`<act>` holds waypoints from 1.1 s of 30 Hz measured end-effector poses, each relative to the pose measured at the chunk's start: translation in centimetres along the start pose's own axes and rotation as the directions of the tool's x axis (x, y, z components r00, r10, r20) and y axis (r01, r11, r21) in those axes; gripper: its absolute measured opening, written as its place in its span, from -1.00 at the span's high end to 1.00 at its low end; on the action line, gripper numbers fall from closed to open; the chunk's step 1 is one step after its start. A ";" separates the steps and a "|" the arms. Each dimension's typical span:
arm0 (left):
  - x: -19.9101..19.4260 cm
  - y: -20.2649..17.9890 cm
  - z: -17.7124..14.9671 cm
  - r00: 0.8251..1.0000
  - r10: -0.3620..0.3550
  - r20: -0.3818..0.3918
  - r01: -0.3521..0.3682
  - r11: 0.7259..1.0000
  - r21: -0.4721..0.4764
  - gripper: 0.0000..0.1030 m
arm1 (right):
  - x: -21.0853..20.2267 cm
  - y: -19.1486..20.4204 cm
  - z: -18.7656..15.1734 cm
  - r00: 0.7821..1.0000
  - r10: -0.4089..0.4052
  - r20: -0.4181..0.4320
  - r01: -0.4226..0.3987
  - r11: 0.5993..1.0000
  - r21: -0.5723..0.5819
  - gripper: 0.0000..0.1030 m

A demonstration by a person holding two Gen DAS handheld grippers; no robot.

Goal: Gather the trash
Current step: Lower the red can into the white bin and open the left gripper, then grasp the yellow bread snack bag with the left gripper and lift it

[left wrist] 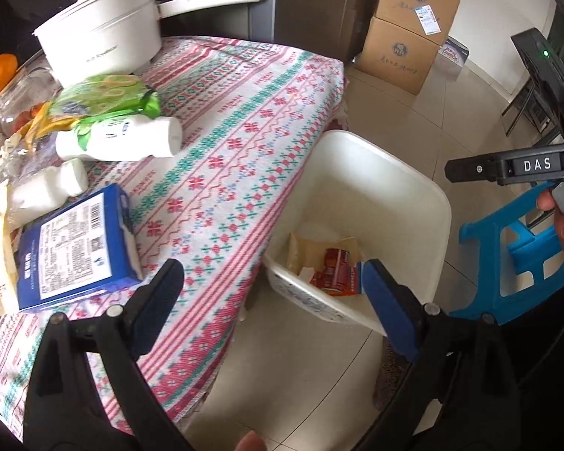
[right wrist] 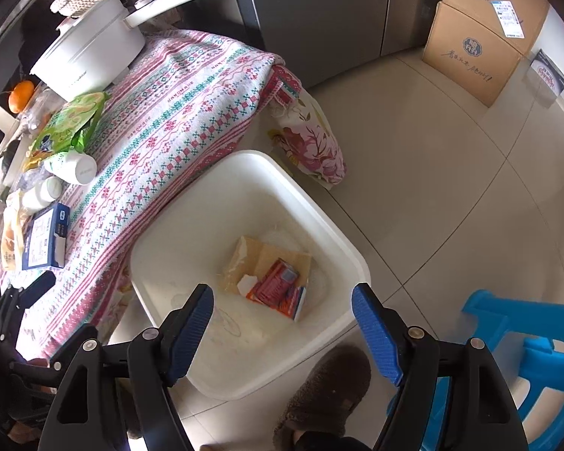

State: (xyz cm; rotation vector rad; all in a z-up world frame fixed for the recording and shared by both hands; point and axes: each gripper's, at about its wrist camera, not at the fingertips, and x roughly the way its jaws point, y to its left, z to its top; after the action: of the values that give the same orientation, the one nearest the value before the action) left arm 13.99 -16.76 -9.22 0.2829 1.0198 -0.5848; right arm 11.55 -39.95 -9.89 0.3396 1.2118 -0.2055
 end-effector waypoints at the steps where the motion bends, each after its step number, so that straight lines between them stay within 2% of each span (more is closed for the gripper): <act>1: -0.4 0.9 -0.2 1.000 0.013 0.000 -0.013 1.000 -0.017 -0.85 | -0.2 0.5 0.2 1.000 0.003 0.008 -0.003 1.000 -0.008 -0.51; 5: -2.4 5.3 -0.9 0.997 0.073 0.004 -0.072 0.992 -0.101 -0.85 | -0.9 3.0 0.8 0.999 0.025 0.035 -0.023 0.999 -0.044 -0.55; 8: -3.9 9.1 -1.3 0.990 0.140 0.012 -0.136 0.976 -0.170 -0.85 | -1.1 5.2 1.0 0.998 0.040 0.043 -0.037 0.996 -0.077 -0.59; 11: -5.2 13.3 -1.6 0.973 0.230 0.023 -0.219 0.948 -0.230 -0.85 | -1.2 7.5 1.2 0.998 0.056 0.042 -0.051 0.992 -0.112 -0.59; 14: -6.2 17.7 -1.9 0.958 0.288 0.015 -0.269 0.911 -0.312 -0.85 | -1.1 9.8 1.3 0.997 0.068 0.042 -0.061 0.987 -0.146 -0.59; 21: -6.1 25.7 -3.3 0.950 0.310 -0.029 -0.286 0.832 -0.475 -0.85 | -0.9 13.8 1.6 0.995 0.096 0.035 -0.088 0.978 -0.191 -0.60; 24: -5.1 27.9 -4.2 0.964 0.261 -0.045 -0.244 0.807 -0.538 -0.85 | -0.8 15.5 1.8 0.993 0.114 0.032 -0.105 0.974 -0.202 -0.60; 27: -4.0 29.2 -4.7 0.976 0.214 -0.047 -0.200 0.788 -0.582 -0.66 | -0.6 17.2 2.1 0.992 0.127 0.026 -0.118 0.969 -0.217 -0.60; 30: -2.9 29.9 -5.0 0.981 0.186 -0.054 -0.180 0.773 -0.609 -0.36 | -0.2 19.0 2.3 0.990 0.139 0.019 -0.131 0.964 -0.229 -0.61; 32: -2.4 30.1 -5.0 0.978 0.196 -0.075 -0.200 0.766 -0.611 0.08 | 0.0 20.1 2.3 0.989 0.148 0.013 -0.141 0.962 -0.235 -0.61; 33: -2.2 30.1 -5.1 0.976 0.201 -0.082 -0.209 0.767 -0.607 0.22 | 0.2 20.6 2.3 0.988 0.152 0.011 -0.145 0.961 -0.237 -0.61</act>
State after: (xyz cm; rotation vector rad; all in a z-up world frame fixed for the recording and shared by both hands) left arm 26.93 10.85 -11.20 -0.1841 1.1192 -0.0273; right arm 20.51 -21.62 -6.33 0.2184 1.1628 0.0639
